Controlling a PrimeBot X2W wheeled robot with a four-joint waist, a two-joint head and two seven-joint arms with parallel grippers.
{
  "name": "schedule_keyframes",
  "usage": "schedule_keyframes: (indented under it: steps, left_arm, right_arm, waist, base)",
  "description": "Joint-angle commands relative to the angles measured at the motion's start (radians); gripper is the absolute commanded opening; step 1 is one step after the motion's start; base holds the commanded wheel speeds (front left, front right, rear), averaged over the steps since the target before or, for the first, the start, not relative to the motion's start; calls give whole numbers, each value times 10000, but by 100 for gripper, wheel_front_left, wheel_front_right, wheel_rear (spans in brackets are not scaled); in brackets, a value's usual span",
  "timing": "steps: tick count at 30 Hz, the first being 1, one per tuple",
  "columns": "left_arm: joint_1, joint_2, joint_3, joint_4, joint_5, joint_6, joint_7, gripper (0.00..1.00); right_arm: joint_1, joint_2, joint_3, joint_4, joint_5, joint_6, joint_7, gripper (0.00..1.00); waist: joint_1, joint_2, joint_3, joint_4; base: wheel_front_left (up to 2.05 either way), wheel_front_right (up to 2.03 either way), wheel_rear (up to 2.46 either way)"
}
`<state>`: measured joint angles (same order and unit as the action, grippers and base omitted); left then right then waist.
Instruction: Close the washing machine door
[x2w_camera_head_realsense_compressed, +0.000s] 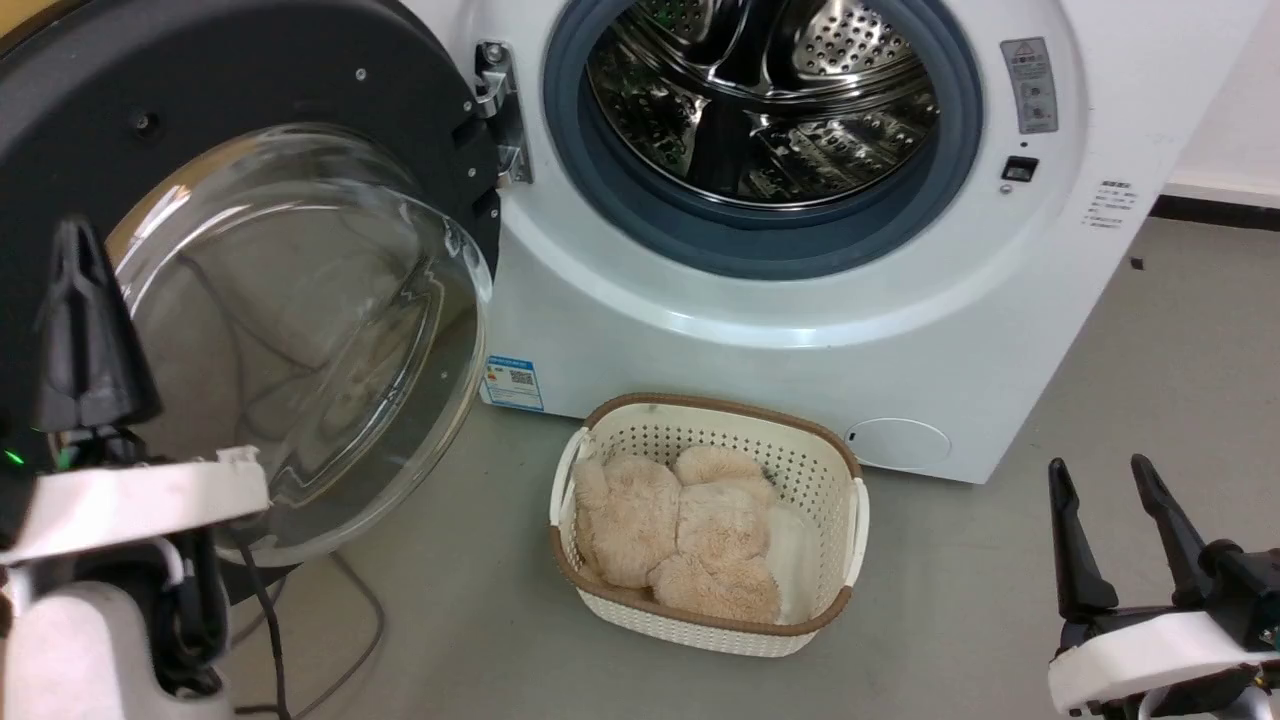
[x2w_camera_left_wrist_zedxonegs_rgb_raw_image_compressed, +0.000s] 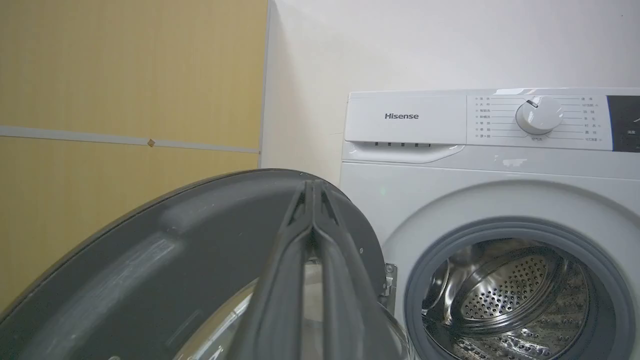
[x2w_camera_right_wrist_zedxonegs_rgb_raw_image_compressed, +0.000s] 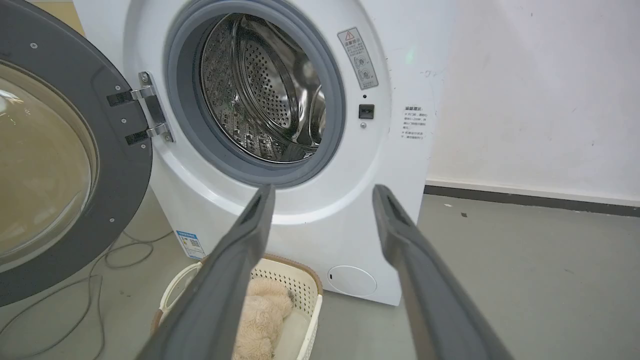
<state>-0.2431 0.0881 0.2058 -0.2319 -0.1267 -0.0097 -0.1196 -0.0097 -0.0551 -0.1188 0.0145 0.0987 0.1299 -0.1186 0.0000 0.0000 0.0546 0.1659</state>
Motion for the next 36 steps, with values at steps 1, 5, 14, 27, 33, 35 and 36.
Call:
schedule_keyframes:
  steps: [1,5,14,27,33,35,36]
  left_arm:
    - [-371,-28,342,25,-184,-204,-109,0]
    - [-874,-33,933,342,-600,-457,-192,0]
    - [-1597,687,1783,1555,-1341,-660,-381,0]
    - [-2633,2215,2543,4121,-3501,-806,512,0]
    - [-3204,2725,2872,5443,-4492,-817,1746,0]
    - [-3427,2854,2962,5959,-4971,-834,2420,0]
    - [-3512,2930,2982,6186,-5196,-848,2768,0]
  right_arm:
    - [-96,25,-84,-12,100,4,-119,100]
    - [-156,26,-193,-21,115,4,-203,100]
    - [-229,30,-370,45,191,5,-392,100]
    - [-182,35,-653,222,391,6,-663,100]
    - [-276,37,-770,203,453,6,-767,100]
    - [-300,38,-806,186,490,6,-809,100]
    - [-310,38,-816,180,507,6,-830,100]
  waist:
    - [0,0,85,158]
    - [0,0,244,413]
    - [0,0,492,919]
    - [0,0,712,1514]
    - [0,0,889,1682]
    - [0,0,949,1744]
    - [0,0,980,1771]
  base:
    - [0,0,0]
    - [0,0,0]
    - [0,0,0]
    - [0,0,0]
    - [0,0,0]
    - [0,0,0]
    - [0,0,0]
